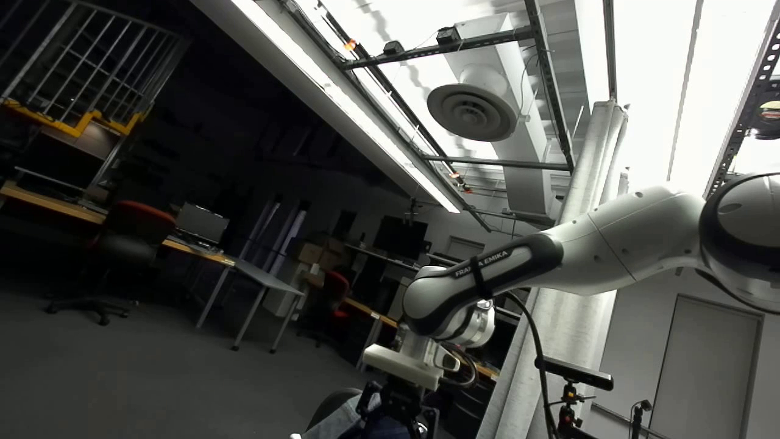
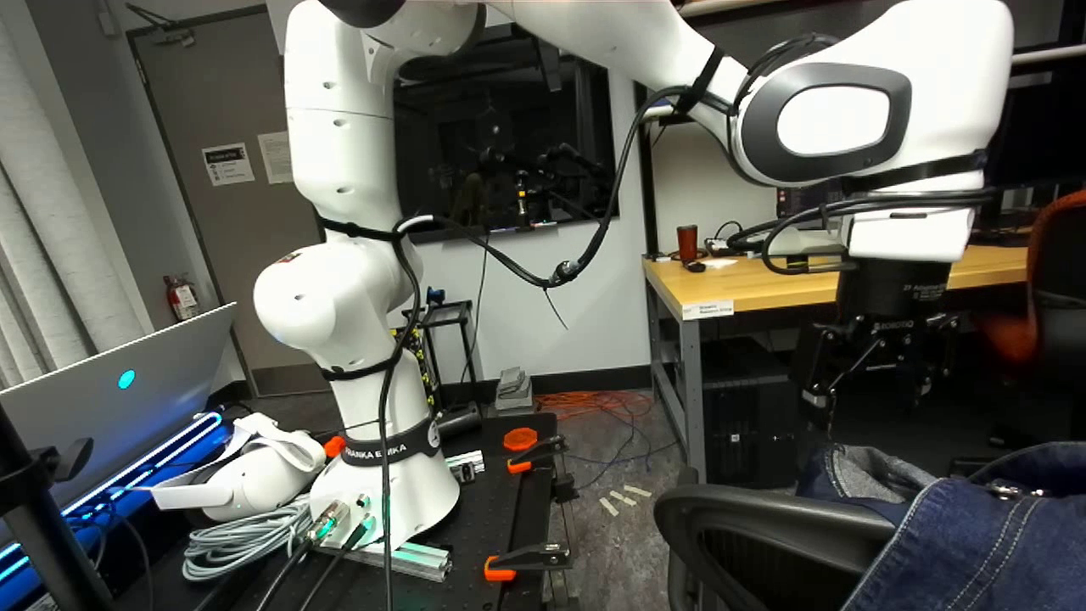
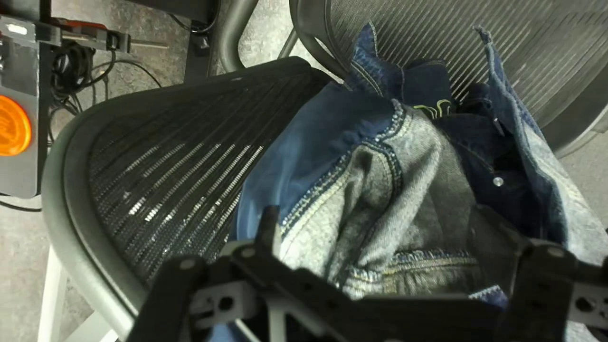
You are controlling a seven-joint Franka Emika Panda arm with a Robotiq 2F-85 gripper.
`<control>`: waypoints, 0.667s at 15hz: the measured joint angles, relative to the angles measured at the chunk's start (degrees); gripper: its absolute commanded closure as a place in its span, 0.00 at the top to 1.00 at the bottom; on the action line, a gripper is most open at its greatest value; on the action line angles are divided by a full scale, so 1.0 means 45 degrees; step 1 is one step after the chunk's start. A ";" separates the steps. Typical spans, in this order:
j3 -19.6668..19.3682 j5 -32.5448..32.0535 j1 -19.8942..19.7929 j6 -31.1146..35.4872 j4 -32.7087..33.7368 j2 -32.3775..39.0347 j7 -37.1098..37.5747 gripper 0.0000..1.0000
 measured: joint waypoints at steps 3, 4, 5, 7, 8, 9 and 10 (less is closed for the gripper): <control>0.0001 0.0000 0.0229 0.0036 0.0127 0.0665 0.0147 1.00; 0.0001 0.0000 0.0272 0.0061 0.0192 0.0897 0.0185 1.00; -0.0005 0.0000 0.0301 0.0133 0.0258 0.1125 0.0225 1.00; -0.0046 0.0000 0.0341 0.0387 0.0382 0.1566 0.0290 1.00; -0.0093 0.0000 0.0364 0.0500 0.0467 0.1776 0.0305 1.00; -0.0149 0.0000 0.0388 0.0563 0.0558 0.1965 0.0308 0.75; -0.0197 0.0000 0.0408 0.0615 0.0654 0.2132 0.0309 0.72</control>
